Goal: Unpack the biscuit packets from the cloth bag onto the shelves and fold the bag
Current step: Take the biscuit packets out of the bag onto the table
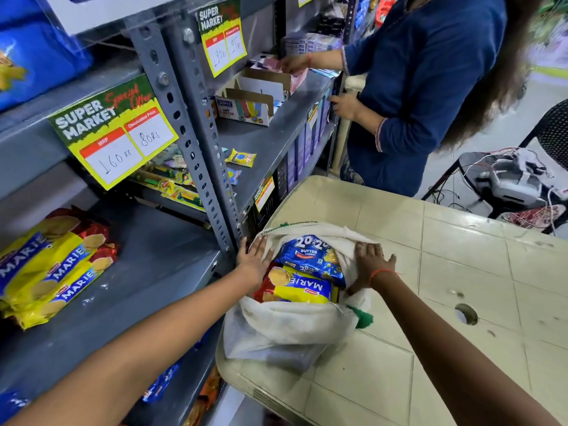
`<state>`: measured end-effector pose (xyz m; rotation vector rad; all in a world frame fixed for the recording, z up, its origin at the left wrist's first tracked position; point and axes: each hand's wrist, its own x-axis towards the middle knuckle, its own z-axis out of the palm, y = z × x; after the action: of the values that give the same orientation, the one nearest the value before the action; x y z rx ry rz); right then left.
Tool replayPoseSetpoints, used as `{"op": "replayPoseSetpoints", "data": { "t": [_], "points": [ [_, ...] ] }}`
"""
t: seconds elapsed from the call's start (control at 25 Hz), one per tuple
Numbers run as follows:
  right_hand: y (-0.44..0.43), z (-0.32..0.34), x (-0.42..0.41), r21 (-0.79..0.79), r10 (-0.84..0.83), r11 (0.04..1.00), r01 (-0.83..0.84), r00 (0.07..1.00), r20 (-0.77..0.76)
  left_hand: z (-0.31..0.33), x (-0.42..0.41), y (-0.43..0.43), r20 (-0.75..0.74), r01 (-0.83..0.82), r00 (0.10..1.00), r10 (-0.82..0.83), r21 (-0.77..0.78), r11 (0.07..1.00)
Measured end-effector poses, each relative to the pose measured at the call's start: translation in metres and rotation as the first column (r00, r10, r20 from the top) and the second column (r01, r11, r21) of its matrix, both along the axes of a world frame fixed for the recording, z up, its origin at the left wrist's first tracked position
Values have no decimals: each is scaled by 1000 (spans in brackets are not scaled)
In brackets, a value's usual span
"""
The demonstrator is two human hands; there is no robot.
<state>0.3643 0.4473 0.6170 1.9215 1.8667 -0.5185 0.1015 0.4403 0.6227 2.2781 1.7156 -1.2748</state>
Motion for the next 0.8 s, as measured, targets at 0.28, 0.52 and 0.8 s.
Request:
{"op": "replayPoseSetpoints", "data": {
  "t": [0.28,0.52,0.8],
  "points": [
    [8,12,-21,277,95,961,11,925,-367,4,35,-3,489,-183,864,121,81,980],
    [-3,3,-41,327,178,941,-84,947,-269,-5,76,-13,793,-595,297,532,-283,753],
    [11,2,-32,131,108,986,-100,993,-55,-9,93,-14,560,-500,-415,717,-799,335]
  ]
}}
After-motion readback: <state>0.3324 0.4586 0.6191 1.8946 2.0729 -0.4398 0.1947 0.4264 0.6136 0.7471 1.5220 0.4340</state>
